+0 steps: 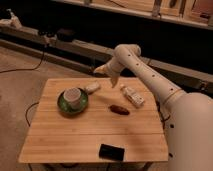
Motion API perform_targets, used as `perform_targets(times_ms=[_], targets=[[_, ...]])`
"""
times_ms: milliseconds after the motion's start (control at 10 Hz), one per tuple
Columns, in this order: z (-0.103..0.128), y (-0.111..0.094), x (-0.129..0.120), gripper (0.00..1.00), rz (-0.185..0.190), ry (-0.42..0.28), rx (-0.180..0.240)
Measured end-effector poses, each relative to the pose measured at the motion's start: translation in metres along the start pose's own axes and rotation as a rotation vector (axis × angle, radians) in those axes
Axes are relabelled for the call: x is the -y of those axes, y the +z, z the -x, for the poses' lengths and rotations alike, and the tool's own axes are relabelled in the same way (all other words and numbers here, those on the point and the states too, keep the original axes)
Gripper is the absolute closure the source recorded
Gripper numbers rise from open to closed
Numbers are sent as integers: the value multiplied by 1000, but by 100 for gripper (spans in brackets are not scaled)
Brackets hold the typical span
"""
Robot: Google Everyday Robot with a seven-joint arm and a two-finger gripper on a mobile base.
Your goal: Place the white sponge in the ceramic cup
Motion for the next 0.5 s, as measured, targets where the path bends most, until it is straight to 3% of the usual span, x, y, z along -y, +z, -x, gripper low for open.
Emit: perform_targets(times_ms=[200, 500], targets=[[-3, 16, 4, 20, 14, 23, -18], [6, 41, 34, 20, -13, 11, -35]])
